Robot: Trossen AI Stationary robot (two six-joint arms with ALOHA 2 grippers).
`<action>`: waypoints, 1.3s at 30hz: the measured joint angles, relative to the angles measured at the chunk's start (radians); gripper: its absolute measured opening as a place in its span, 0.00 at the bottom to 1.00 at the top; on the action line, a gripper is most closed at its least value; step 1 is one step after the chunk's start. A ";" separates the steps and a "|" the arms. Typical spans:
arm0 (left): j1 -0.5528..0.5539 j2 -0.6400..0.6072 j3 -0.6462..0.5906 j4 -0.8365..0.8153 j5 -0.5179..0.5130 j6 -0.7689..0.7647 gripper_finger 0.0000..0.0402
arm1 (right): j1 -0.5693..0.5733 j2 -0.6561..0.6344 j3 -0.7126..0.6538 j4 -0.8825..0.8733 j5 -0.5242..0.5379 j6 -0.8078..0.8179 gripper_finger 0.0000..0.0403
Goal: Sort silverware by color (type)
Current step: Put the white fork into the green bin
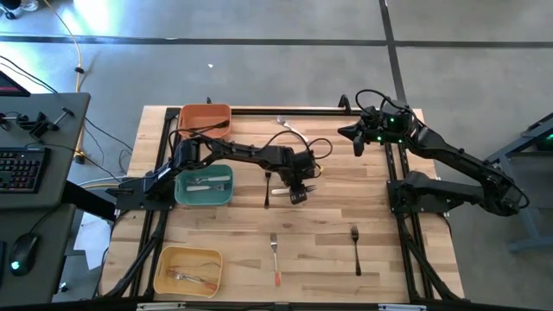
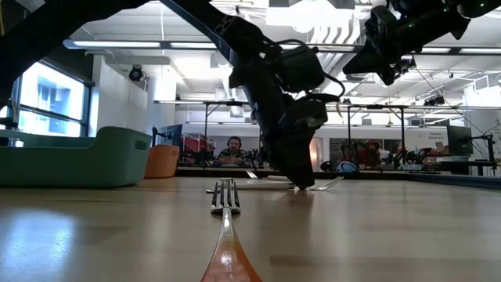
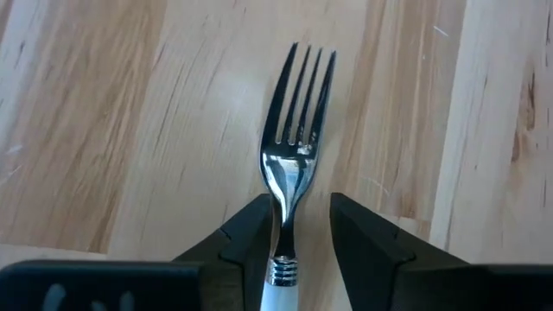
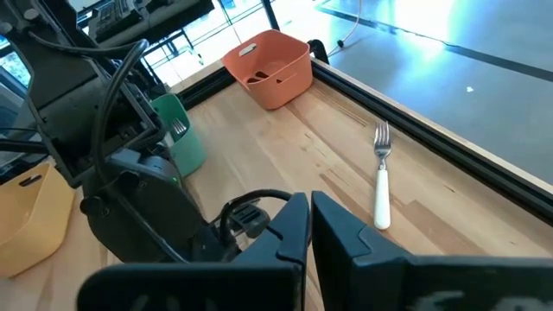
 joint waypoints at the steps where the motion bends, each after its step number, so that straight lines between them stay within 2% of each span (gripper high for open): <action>1: -0.001 0.000 0.000 -0.003 -0.004 0.004 0.29 | 0.000 0.000 0.000 0.000 0.000 0.000 0.00; 12: -0.016 0.000 -0.001 -0.043 -0.094 0.095 0.29 | 0.000 0.000 0.000 0.000 0.000 -0.025 0.00; 16: -0.033 -0.001 -0.026 -0.025 -0.164 0.125 0.28 | 0.000 0.000 0.000 0.000 0.000 -0.027 0.00; 21: -0.034 -0.006 -0.053 -0.018 -0.186 0.118 0.19 | 0.000 0.000 0.000 0.000 -0.018 -0.034 0.00; 24: -0.030 -0.006 -0.054 -0.023 -0.156 0.155 0.07 | 0.000 0.000 0.000 0.000 -0.034 -0.034 0.00; 26: -0.028 -0.006 -0.054 -0.024 -0.129 0.156 0.02 | 0.000 0.000 0.000 0.000 -0.034 -0.043 0.00; 39: 0.055 0.008 0.070 -0.106 0.010 0.121 0.00 | 0.000 0.000 0.000 0.000 -0.034 -0.056 0.00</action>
